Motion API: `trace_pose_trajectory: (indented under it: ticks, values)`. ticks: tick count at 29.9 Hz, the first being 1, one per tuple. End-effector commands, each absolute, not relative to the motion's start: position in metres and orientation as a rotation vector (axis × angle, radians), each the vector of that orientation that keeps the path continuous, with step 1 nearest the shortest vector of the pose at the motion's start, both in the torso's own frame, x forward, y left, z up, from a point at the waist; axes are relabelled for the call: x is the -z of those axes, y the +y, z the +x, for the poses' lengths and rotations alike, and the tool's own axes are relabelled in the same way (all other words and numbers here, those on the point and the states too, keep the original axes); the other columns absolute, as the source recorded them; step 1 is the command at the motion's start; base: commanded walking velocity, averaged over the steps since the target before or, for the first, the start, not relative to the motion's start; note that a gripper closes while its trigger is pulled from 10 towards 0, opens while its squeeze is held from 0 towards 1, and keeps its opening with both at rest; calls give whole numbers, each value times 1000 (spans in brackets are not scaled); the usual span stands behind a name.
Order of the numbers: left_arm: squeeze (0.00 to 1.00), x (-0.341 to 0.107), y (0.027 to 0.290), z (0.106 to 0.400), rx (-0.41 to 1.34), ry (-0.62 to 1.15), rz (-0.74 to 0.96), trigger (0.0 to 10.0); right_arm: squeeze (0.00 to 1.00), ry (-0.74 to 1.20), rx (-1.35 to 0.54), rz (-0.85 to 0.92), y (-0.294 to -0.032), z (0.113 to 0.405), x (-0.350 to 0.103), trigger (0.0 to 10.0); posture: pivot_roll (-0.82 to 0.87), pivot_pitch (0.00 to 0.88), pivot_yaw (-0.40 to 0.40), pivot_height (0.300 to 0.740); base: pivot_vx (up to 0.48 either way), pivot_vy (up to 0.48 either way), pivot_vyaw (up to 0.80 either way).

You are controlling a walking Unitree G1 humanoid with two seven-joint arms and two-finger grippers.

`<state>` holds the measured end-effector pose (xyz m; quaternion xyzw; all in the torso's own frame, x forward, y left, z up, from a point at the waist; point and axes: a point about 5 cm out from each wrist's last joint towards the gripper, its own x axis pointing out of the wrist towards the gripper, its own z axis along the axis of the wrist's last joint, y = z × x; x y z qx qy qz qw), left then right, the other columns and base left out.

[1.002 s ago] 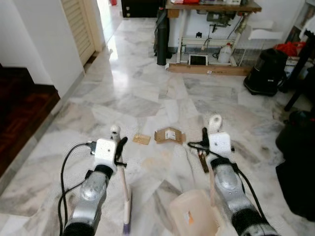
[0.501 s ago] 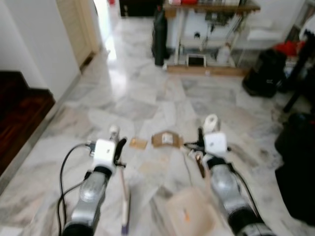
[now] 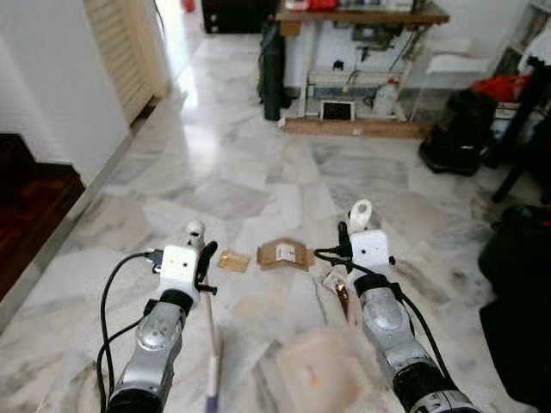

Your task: Sweep floor

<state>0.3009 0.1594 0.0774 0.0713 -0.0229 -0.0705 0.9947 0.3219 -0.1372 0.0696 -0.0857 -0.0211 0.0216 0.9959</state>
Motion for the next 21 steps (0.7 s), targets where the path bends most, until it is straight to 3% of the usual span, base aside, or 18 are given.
trace_pose_trajectory:
  ticks: [1,6,21]
  values:
    - [0,-89,156,305,155,-99,152,10000,0,-81,-34,-197,-143,328,-80,10000,68,0,30,740,262,0,-800]
    - [0,-90,156,306,156,-100,151,10000,0,-84,-32,-202,-143,328,-81,10000,68,0,31,740,259,0,-800]
    - [0,-91,157,306,151,-102,154,10000,0,-96,-28,-202,-143,329,-83,10000,67,0,31,740,249,0,0]
